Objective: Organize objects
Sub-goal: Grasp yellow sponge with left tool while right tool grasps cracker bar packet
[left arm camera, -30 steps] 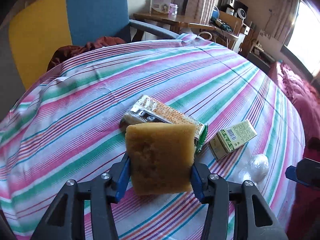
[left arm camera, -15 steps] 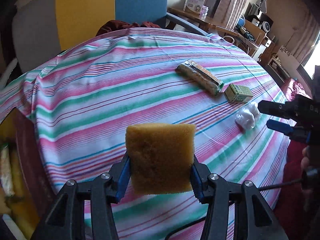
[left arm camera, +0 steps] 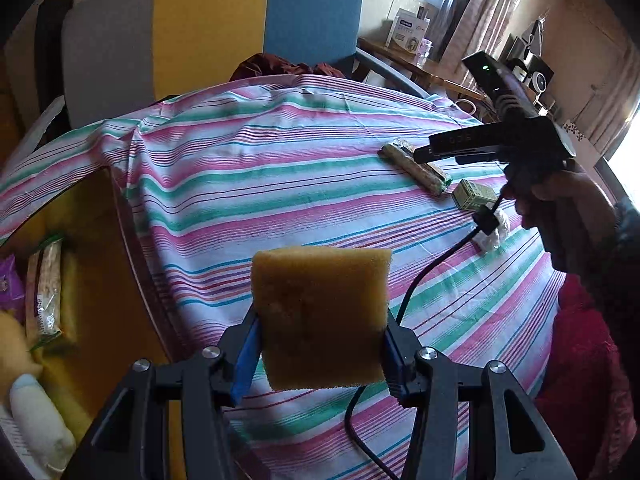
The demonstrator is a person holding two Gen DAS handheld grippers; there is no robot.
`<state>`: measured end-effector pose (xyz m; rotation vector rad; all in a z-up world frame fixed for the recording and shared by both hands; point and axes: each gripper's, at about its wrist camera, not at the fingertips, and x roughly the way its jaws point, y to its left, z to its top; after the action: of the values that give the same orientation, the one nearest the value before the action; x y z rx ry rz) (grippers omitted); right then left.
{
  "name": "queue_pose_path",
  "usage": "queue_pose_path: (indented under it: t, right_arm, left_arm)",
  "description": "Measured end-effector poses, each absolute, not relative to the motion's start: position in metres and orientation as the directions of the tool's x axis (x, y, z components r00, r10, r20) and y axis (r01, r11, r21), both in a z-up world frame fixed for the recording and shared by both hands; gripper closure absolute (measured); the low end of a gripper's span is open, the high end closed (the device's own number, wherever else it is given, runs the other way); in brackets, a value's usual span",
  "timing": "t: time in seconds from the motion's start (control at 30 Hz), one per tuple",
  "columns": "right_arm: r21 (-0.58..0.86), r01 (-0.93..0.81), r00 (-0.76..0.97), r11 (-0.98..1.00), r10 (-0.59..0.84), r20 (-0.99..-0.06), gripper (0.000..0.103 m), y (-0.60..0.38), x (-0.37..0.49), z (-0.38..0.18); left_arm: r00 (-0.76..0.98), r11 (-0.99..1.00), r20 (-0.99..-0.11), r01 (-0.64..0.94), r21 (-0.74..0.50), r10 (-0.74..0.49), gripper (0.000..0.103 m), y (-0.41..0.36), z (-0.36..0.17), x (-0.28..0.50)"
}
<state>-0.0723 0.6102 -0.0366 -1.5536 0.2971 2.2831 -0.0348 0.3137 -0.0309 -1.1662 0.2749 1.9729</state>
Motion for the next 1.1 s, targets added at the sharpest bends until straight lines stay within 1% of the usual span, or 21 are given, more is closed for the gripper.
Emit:
queue_pose_path:
  t: [0.17,0.23,0.3,0.33,0.5,0.8,0.97,1.1]
  right_arm:
    - [-0.051,-0.419,-0.257,-0.906,0.173,-0.951,0.024,0.627,-0.096,-0.067]
    - [-0.002,-0.434,-0.286,-0.901,0.140,-0.948,0.026,0.631,-0.093,-0.070]
    - [0.019,-0.434,-0.310,-0.901,0.129,-0.942,0.049,0.629,-0.088,-0.067]
    - [0.024,-0.429,-0.311,-0.903,0.123,-0.943,0.053,0.625,-0.086,-0.066]
    - [0.047,-0.381,-0.292,-0.923,0.072,-0.954,0.054,0.590,-0.068,-0.065]
    - [0.088,-0.265,-0.273,-0.960,-0.013,-0.962,0.054,0.508,-0.024,-0.063]
    - [0.094,-0.246,-0.300,-0.965,-0.016,-0.954,0.054,0.479,0.002,-0.062]
    - [0.075,-0.245,-0.346,-0.967,0.015,-0.938,0.054,0.464,0.022,-0.064]
  left_arm:
    - [-0.250,-0.658,-0.802,-0.720,-0.221,0.542,0.050,0.301,-0.025,-0.037]
    - [-0.246,-0.657,-0.799,-0.717,-0.230,0.548,0.050,0.297,-0.023,-0.036]
    - [-0.245,-0.660,-0.798,-0.713,-0.236,0.551,0.050,0.295,-0.023,-0.036]
    - [-0.245,-0.662,-0.797,-0.710,-0.241,0.552,0.050,0.293,-0.023,-0.036]
    - [-0.252,-0.668,-0.787,-0.700,-0.253,0.563,0.050,0.288,-0.020,-0.034]
    - [-0.329,-0.700,-0.752,-0.674,-0.236,0.571,0.050,0.256,0.000,-0.028]
    - [-0.388,-0.731,-0.733,-0.648,-0.214,0.558,0.050,0.231,0.011,-0.024]
    - [-0.425,-0.759,-0.726,-0.619,-0.203,0.541,0.050,0.212,0.014,-0.022]
